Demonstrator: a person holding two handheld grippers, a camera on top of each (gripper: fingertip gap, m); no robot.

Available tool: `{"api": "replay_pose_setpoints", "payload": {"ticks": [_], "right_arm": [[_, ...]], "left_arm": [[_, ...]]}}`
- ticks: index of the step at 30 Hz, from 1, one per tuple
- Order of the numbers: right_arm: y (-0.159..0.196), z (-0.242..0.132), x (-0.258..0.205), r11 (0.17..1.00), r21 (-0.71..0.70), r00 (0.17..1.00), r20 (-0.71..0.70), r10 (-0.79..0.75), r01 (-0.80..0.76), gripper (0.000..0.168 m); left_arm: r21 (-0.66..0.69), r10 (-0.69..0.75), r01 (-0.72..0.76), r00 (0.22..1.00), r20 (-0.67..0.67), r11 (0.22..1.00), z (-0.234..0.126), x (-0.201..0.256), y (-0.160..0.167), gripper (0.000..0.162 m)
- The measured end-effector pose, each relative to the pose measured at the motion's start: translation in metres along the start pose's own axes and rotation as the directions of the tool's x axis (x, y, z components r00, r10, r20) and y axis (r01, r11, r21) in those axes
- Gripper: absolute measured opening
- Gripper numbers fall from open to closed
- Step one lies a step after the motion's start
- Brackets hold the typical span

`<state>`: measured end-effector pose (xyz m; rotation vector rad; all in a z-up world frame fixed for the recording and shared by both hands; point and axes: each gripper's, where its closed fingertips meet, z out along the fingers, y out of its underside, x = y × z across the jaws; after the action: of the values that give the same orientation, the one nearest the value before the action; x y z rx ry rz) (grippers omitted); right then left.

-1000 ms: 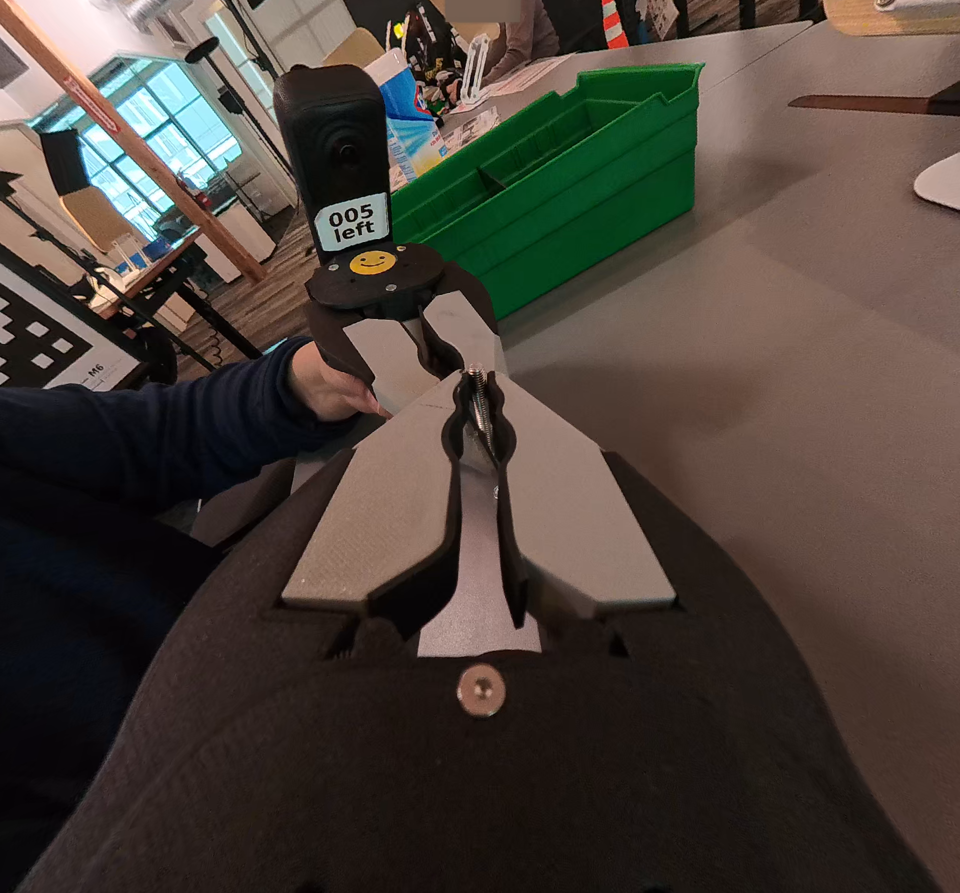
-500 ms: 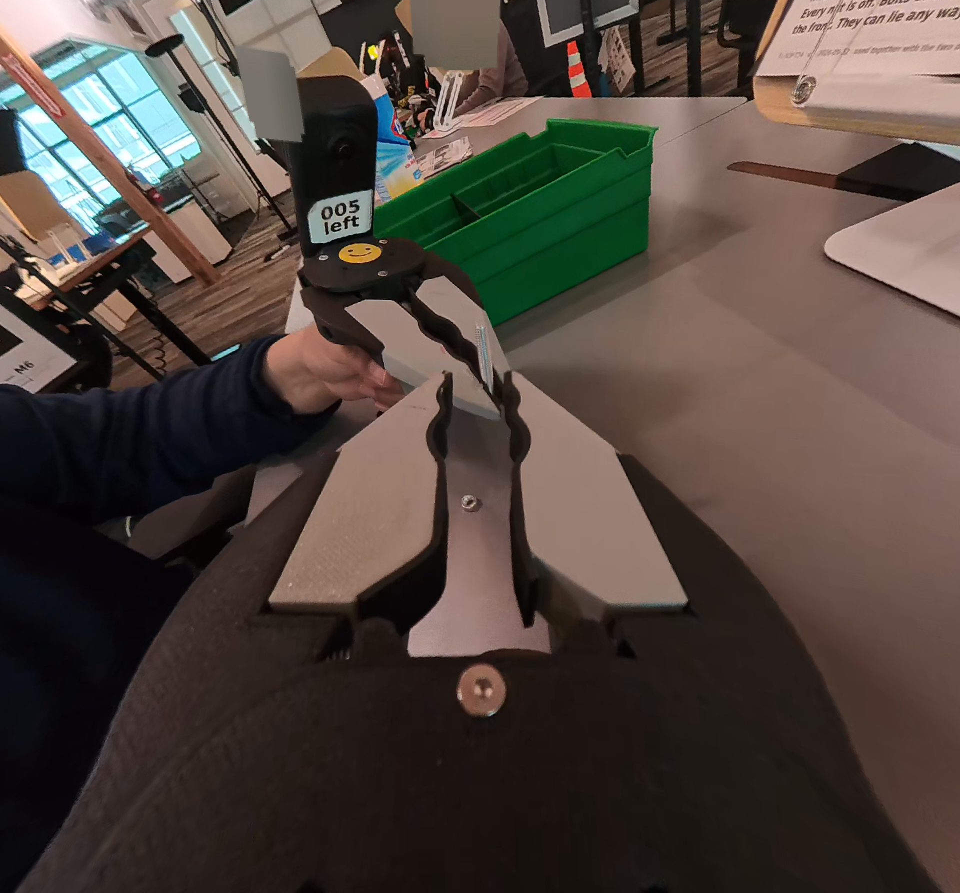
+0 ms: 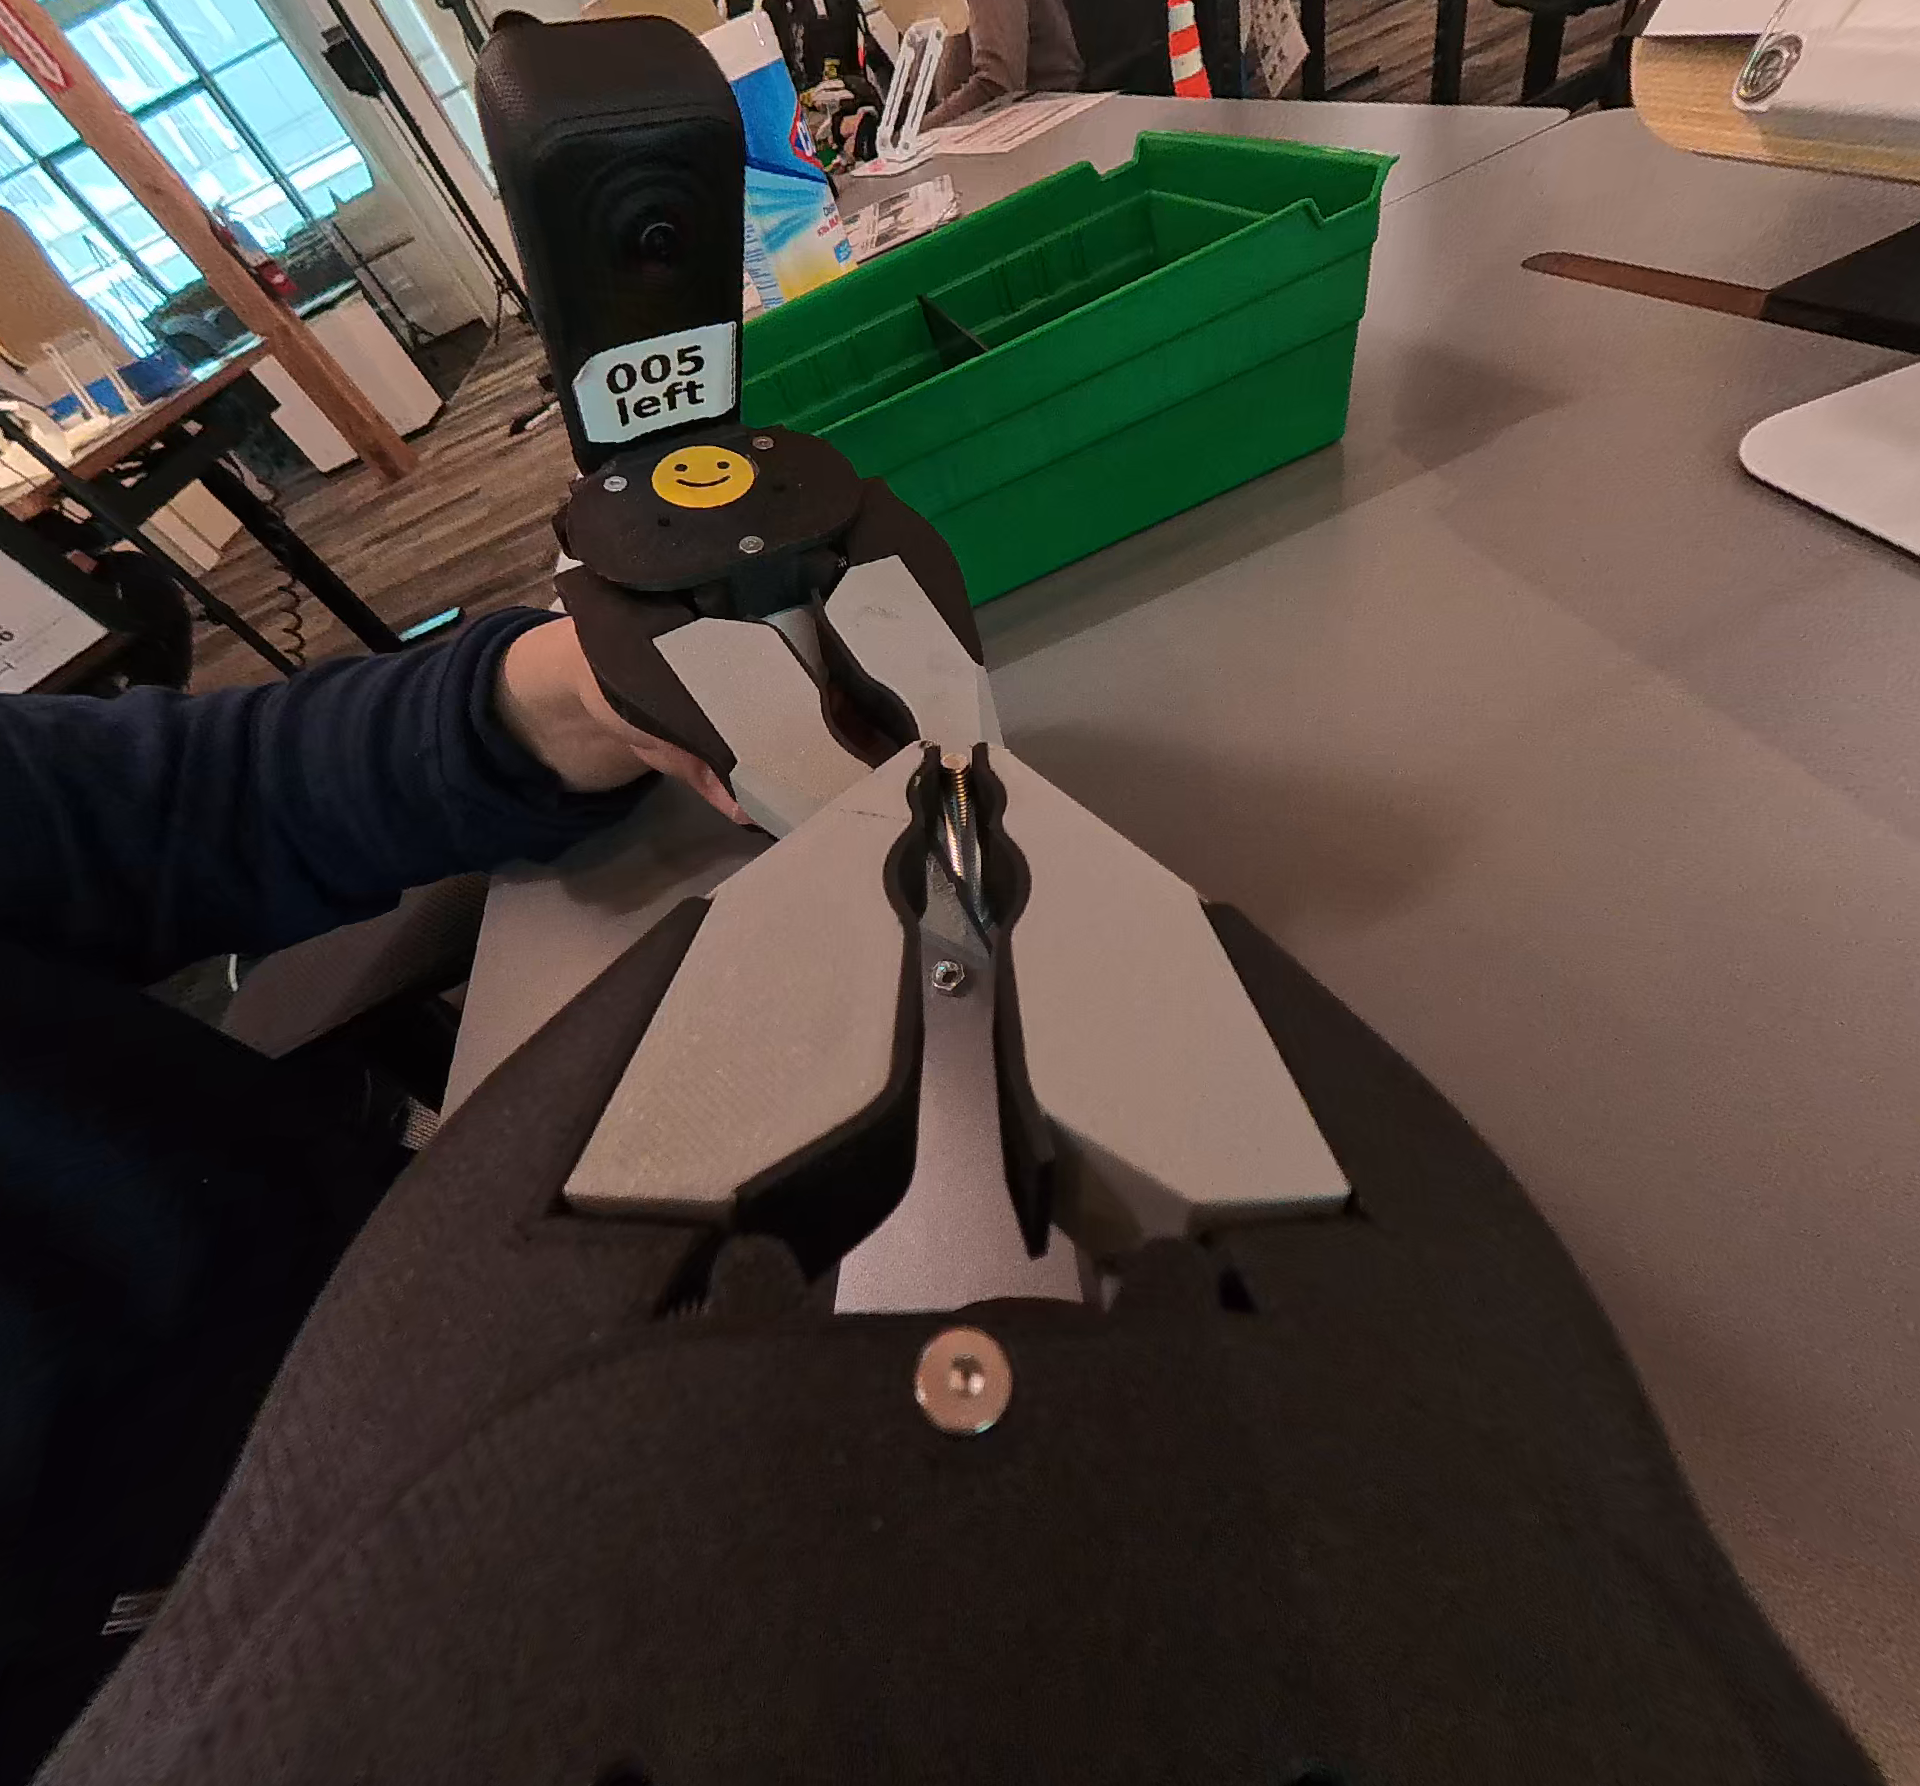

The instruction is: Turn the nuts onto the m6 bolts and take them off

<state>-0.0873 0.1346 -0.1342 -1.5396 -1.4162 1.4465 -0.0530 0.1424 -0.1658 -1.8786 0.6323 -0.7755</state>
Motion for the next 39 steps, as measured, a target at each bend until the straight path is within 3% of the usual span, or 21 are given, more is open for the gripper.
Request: {"api": "replay_pose_setpoints", "payload": {"ticks": [15,23,29,34,39], "right_arm": [[-0.001,-0.002,-0.001,1.000,0.002,1.000,0.003,0.004,-0.004,0.002],[-0.010,-0.015,0.011,0.999,0.047,0.999,-0.042,0.005,-0.004,0.011],[0.024,0.008,0.000,0.985,-0.146,0.996,-0.019,-0.092,0.088,0.015],[0.060,0.027,-0.005,0.922,-0.325,0.973,-0.020,-0.230,0.211,0.019],[0.076,0.034,-0.010,0.898,-0.379,0.972,0.021,-0.235,0.225,0.022]], "left_arm": [[0.022,0.010,-0.010,1.000,0.002,1.000,-0.002,0.001,-0.004,0.003],[0.130,-0.038,0.023,0.993,0.111,0.991,-0.022,-0.025,-0.023,0.003],[0.198,-0.067,0.029,0.980,0.185,0.980,-0.036,-0.043,-0.033,0.003],[0.207,-0.052,0.012,0.981,0.189,0.978,-0.038,-0.040,-0.036,0.003],[0.229,-0.050,0.007,0.982,0.185,0.974,-0.042,-0.038,-0.041,0.003]]}}
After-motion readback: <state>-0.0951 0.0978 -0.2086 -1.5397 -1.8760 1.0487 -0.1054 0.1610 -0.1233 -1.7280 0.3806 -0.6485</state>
